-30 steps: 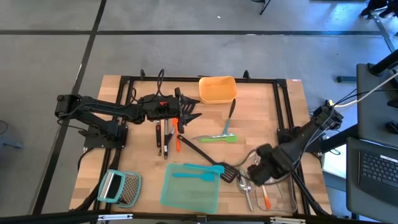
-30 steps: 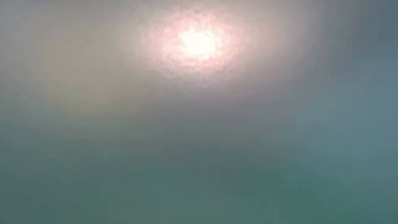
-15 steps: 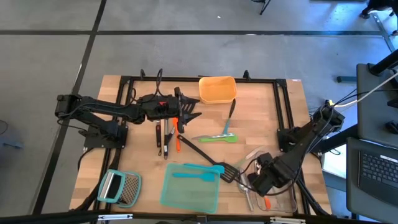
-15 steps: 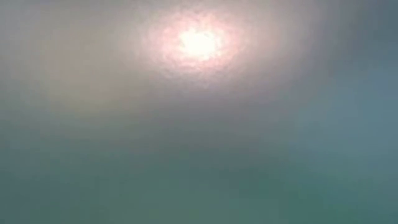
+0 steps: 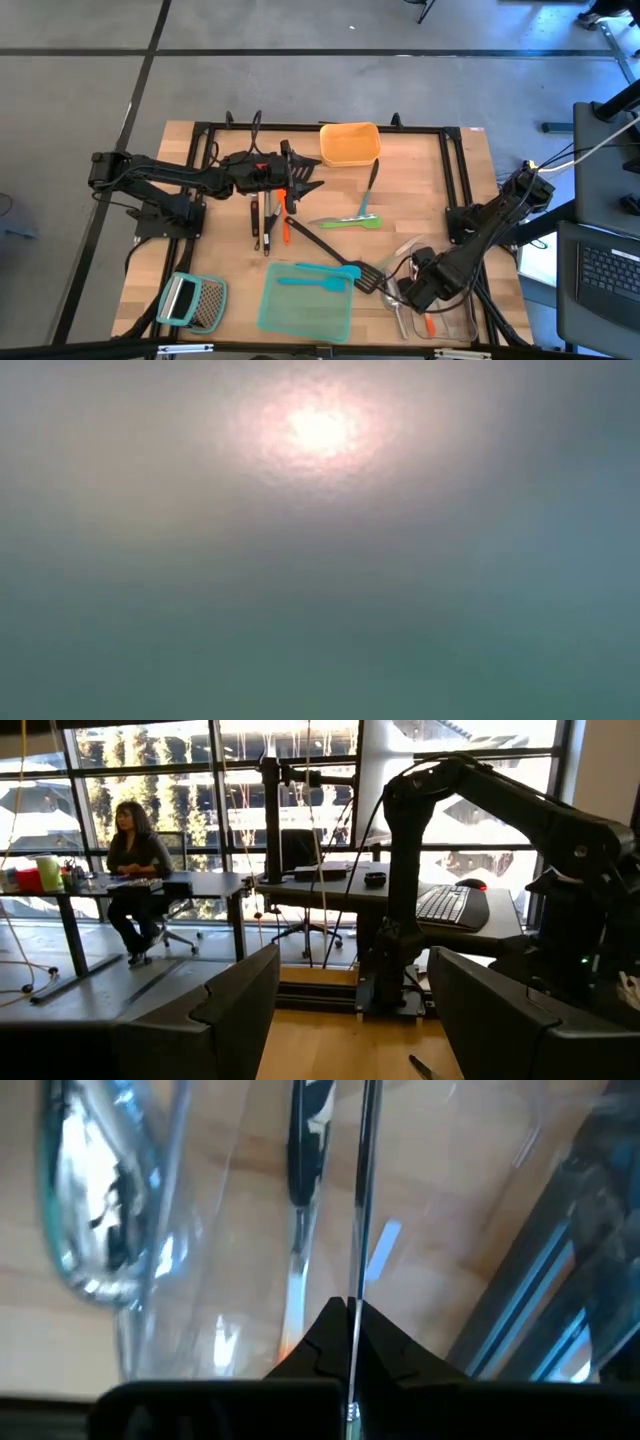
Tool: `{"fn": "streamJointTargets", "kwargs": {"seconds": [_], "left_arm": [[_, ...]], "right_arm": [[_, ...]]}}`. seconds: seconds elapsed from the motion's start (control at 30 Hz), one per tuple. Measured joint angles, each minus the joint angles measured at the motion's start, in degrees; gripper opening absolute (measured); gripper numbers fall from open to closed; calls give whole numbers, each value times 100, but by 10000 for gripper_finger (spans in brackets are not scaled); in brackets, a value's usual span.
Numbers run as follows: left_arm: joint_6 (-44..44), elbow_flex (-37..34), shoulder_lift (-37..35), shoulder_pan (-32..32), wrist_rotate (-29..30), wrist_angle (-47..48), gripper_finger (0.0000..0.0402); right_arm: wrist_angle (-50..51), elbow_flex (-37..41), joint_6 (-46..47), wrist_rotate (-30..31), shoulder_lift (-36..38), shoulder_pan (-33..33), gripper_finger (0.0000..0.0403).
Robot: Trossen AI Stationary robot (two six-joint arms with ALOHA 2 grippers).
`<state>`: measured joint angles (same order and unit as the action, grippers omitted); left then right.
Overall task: Pick & Place Kitchen Items
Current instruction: Put the green table knife into the transparent bin
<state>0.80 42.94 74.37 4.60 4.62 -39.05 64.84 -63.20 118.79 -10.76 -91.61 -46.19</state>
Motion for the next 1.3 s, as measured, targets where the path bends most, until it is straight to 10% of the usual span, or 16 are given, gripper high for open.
{"fn": "streamJointTargets", "kwargs": {"seconds": [1.3], "left_arm": [[47, 0, 0, 0, -153, -17, 251]], "right_arm": [[-2346, 1570, -76, -55, 2, 52, 40]]}}
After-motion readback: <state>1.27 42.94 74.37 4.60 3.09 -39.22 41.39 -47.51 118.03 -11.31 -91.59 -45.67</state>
